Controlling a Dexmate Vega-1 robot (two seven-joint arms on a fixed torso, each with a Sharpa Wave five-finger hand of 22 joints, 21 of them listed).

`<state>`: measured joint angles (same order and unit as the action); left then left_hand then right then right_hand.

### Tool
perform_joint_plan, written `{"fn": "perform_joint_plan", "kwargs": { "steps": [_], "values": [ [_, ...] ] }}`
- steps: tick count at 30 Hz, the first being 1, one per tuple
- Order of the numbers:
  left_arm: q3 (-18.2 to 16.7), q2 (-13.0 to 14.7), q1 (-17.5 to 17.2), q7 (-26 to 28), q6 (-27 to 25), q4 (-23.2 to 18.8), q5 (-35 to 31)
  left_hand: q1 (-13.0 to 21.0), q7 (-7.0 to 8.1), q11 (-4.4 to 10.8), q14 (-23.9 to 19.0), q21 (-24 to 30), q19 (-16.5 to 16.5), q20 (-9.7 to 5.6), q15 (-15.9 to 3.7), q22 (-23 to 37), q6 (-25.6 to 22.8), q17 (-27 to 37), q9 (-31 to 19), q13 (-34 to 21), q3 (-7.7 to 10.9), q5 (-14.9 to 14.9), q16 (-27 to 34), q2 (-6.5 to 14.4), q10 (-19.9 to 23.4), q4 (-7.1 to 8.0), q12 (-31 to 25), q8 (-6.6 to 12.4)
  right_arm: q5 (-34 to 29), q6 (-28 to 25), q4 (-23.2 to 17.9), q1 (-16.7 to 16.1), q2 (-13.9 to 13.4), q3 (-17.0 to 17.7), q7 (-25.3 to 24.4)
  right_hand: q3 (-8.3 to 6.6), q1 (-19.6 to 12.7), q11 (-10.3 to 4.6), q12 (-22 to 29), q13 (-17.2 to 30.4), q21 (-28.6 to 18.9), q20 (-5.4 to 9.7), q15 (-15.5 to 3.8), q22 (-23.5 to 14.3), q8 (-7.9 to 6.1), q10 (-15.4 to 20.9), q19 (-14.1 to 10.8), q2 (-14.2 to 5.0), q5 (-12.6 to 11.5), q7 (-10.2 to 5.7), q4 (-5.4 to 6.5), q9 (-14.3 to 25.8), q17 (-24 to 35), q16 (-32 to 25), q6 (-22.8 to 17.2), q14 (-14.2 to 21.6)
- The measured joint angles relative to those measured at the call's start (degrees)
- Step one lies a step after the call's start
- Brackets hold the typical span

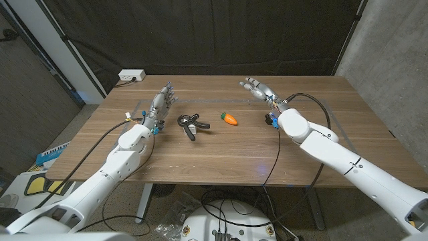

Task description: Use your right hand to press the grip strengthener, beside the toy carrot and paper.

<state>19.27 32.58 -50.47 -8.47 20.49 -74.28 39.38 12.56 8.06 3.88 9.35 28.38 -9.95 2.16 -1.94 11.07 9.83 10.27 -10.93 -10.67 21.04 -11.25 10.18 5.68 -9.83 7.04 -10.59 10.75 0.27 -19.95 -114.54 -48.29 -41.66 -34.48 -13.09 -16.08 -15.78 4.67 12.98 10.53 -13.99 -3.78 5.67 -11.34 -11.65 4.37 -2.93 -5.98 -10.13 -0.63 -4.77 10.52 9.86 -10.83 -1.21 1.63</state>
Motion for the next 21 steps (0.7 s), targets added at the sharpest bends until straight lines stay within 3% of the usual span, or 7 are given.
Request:
{"fn": "perform_joint_plan", "kwargs": {
  "steps": [5, 11, 12, 21],
  "values": [
    [-0.3, 0.2, -0.4, -0.4, 0.3, -0.1, 0.4, 0.0, 0.0, 0.0, 0.0, 0.0, 0.0, 0.0, 0.0, 0.0, 0.0, 0.0, 0.0, 0.0, 0.0, 0.0, 0.0, 0.0, 0.0, 0.0, 0.0, 0.0, -4.9, -6.0, -3.7, 1.3, -0.2, -3.0, 0.5, -0.54, -1.0, 0.0, 0.0, 0.0, 0.0, 0.31, -0.45, 0.0, 0.0, 0.0, -0.3, -0.38, 0.0, 0.0, -0.54, 0.0, 0.0, 0.0, 0.0, 0.5],
    [-0.4, 0.2, -0.5, -0.8, 0.6, -0.2, 0.7, 0.0, 0.0, 0.0, 0.0, 0.0, 0.2, 0.21, 0.0, 0.0, 0.0, 0.0, 0.0, 0.0, -0.01, 0.0, 0.0, 0.0, 0.0, 0.01, 0.0, 0.0, -5.5, -6.6, -6.5, 2.9, -0.2, -6.3, 0.7, -0.77, -1.9, -0.31, 0.0, 0.0, -0.2, 0.52, -0.99, 0.0, 0.0, 0.3, -0.5, -0.37, -0.3, -0.23, -0.76, 0.0, 0.0, 0.0, -0.2, 0.4],
    [-0.7, 0.5, -0.9, -0.8, 0.7, -0.4, 0.8, 0.0, 0.0, 0.0, 0.0, 0.0, 0.2, 0.21, 0.0, 0.0, 0.0, 0.0, 0.0, 0.0, -0.16, 0.0, 0.0, 0.0, 0.0, 0.16, 0.0, 0.0, -11.1, -12.5, -7.1, 3.3, -0.2, -7.3, 2.1, -0.76, -1.9, -0.31, 0.0, 0.0, -0.2, 0.61, -1.06, 0.0, 0.0, 0.3, -0.6, -0.37, -0.3, -0.31, -0.77, 0.0, 0.0, 0.0, -0.3, 0.4],
    [-0.9, 0.6, -1.3, -1.2, 0.9, -0.6, 1.1, 0.0, 0.0, 0.0, 0.0, 0.0, -0.1, 0.57, 0.0, 0.0, 0.0, 0.0, 0.0, 0.0, -0.24, 0.0, 0.0, 0.0, 0.0, 0.24, -0.2, 0.0, -18.7, -18.1, -9.8, 5.7, 0.1, -12.3, 4.9, -0.28, -2.9, -0.61, 0.0, 0.0, -0.2, 0.4, -1.05, 0.0, 0.0, 0.6, -0.8, 0.69, -0.3, -0.26, -1.72, 0.0, 0.0, 0.0, -0.4, 0.4]
  ]
}}
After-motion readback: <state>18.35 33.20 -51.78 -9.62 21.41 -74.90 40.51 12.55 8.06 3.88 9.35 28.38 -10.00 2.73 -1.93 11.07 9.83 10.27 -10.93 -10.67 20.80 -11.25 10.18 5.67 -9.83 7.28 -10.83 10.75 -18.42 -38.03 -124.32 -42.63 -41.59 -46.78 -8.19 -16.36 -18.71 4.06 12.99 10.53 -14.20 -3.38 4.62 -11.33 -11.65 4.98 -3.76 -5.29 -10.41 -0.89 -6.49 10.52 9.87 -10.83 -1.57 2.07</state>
